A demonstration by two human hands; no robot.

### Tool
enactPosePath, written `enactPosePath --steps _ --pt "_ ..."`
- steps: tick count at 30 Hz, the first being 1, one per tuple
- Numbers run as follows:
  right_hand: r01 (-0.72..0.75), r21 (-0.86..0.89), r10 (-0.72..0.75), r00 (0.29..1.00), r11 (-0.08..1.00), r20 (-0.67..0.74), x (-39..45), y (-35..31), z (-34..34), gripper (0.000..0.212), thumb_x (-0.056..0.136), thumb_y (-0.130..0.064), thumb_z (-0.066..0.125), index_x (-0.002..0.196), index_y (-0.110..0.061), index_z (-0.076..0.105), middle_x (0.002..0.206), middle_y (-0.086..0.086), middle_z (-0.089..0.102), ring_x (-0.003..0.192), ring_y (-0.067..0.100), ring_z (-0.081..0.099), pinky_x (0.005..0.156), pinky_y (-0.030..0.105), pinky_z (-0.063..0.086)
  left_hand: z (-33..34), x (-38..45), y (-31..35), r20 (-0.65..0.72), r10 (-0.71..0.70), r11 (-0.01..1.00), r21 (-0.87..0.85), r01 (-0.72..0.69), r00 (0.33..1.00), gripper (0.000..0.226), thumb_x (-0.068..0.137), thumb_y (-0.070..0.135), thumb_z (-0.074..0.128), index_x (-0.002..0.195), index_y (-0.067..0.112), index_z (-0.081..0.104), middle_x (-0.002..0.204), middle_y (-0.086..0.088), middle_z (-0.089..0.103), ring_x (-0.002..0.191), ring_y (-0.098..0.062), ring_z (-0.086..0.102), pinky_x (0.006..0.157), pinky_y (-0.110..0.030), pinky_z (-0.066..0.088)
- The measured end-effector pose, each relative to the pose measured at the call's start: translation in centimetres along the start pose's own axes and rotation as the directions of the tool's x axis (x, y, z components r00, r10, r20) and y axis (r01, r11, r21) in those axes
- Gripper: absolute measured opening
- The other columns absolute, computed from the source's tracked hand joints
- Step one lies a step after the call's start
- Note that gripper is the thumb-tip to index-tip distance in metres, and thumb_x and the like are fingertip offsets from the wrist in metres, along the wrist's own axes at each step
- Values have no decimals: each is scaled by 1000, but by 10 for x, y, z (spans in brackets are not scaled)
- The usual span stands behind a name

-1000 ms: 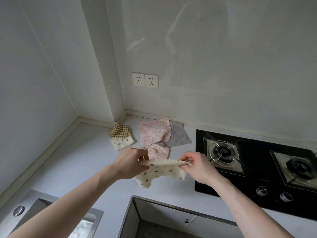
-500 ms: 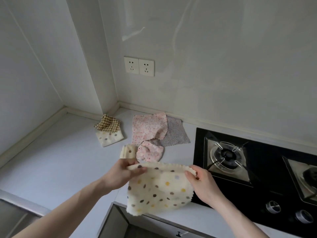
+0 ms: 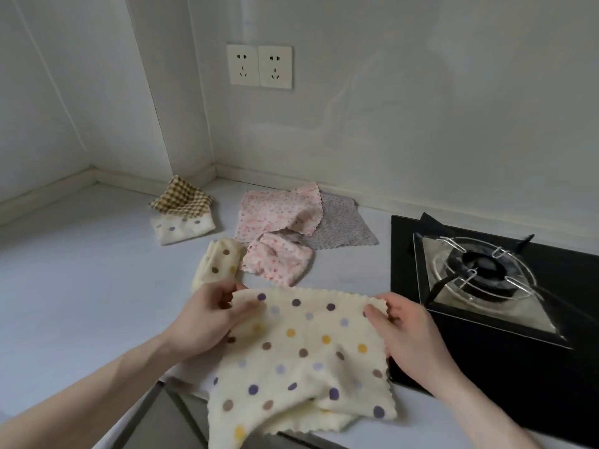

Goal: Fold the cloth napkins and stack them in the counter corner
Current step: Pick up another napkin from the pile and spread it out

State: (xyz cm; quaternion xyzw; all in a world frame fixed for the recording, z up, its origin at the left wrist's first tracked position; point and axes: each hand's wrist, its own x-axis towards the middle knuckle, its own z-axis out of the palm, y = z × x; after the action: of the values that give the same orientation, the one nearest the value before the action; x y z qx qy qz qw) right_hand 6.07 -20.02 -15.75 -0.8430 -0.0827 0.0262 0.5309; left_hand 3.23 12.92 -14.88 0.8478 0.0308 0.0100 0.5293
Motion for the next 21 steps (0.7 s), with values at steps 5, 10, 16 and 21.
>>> enactPosePath --steps 5,10,16,21 --pt "45 6 -45 996 999 -76 -3 8 4 21 90 -42 66 91 -22 71 78 24 62 59 20 49 61 35 41 7 -3 -19 -43 47 995 -87 -50 998 43 91 47 73 92 5 69 72 -18 63 66 -24 61 63 -38 52" --pt "9 5 -8 994 1000 -112 -10 1 5 51 74 -58 62 89 -10 69 92 21 71 71 19 61 69 34 44 10 -13 -13 -151 33 999 -15 -36 988 42 88 48 75 88 6 72 69 -1 58 62 -14 56 62 -28 45" --pt "106 -76 -121 963 991 -242 -37 -69 -17 20 91 -42 64 84 -25 71 91 7 75 63 17 68 75 47 62 -18 -33 64 -279 123 986 -74 -149 952 19 85 29 80 75 16 68 59 7 54 54 -12 46 53 -26 37" --pt "185 -24 -181 917 982 -356 -43 -140 -44 18 97 -25 66 81 -33 62 92 -7 69 74 26 77 88 44 62 -42 -43 137 -330 220 967 -53 -251 918 24 86 25 79 77 9 63 69 -1 58 56 -15 52 49 -24 42"
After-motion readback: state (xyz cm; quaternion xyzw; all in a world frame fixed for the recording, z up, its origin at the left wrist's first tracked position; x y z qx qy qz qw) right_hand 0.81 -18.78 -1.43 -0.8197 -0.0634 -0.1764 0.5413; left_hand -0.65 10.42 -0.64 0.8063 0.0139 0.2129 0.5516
